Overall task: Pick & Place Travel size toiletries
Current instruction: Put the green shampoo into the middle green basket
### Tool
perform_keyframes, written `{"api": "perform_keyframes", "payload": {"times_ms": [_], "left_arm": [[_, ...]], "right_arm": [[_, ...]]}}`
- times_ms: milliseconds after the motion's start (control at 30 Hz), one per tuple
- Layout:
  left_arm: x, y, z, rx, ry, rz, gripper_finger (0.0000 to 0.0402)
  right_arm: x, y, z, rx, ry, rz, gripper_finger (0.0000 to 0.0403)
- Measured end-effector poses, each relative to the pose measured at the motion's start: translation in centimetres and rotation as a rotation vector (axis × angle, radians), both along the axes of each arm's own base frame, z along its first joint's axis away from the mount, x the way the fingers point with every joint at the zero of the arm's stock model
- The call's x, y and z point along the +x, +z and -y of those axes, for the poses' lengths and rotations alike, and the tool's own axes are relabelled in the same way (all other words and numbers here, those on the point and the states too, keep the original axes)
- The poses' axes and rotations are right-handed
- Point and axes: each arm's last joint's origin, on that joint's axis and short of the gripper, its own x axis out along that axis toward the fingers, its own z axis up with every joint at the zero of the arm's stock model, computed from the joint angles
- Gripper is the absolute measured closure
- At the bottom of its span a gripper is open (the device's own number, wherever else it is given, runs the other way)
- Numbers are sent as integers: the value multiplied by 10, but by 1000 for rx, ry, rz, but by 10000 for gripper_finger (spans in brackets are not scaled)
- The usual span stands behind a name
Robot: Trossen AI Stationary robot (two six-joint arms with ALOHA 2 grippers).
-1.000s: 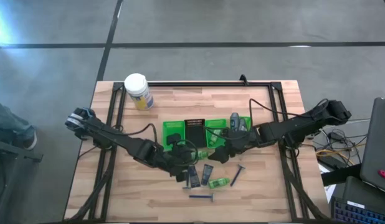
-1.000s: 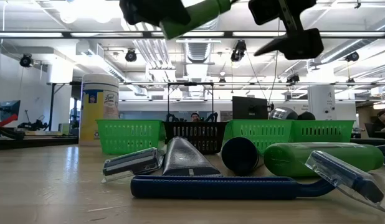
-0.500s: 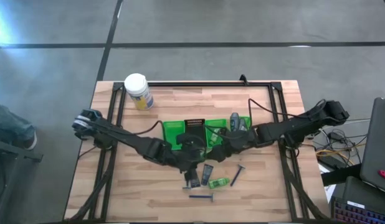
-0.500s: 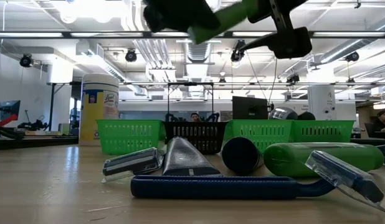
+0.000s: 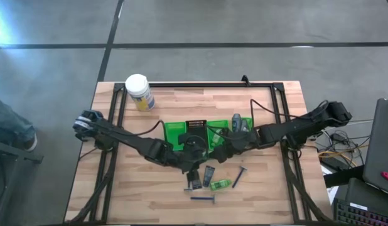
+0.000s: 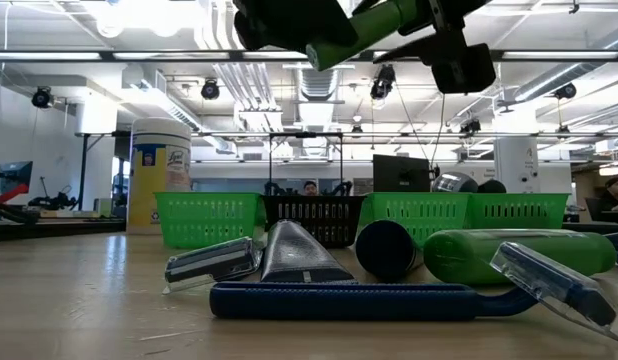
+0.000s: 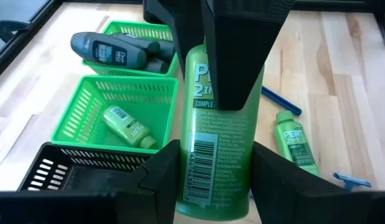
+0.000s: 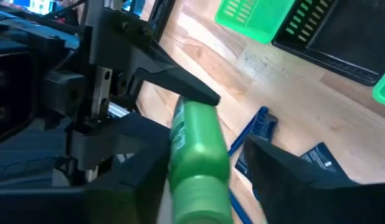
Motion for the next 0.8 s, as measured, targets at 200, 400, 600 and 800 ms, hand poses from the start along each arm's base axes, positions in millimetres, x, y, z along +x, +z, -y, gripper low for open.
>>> {"api": "perform_keyframes", "payload": {"times_ms": [200,400,600,800], "left_arm": [[-1,-2,-1,-22,41,-8,204],[-11,-12,-6,-82,209,-88,119],[-25,-15,-3,-105,355,-123,75],[-30,-17,6,-157,346,-151,75]], "right_arm": [[1,1,6,-49,9,7,306],[-9,2,16,-212,-36,-178,312],[-25,8,29,-571,-175,-476,301],[1,-18,33,-698,-141,-569,297]]}}
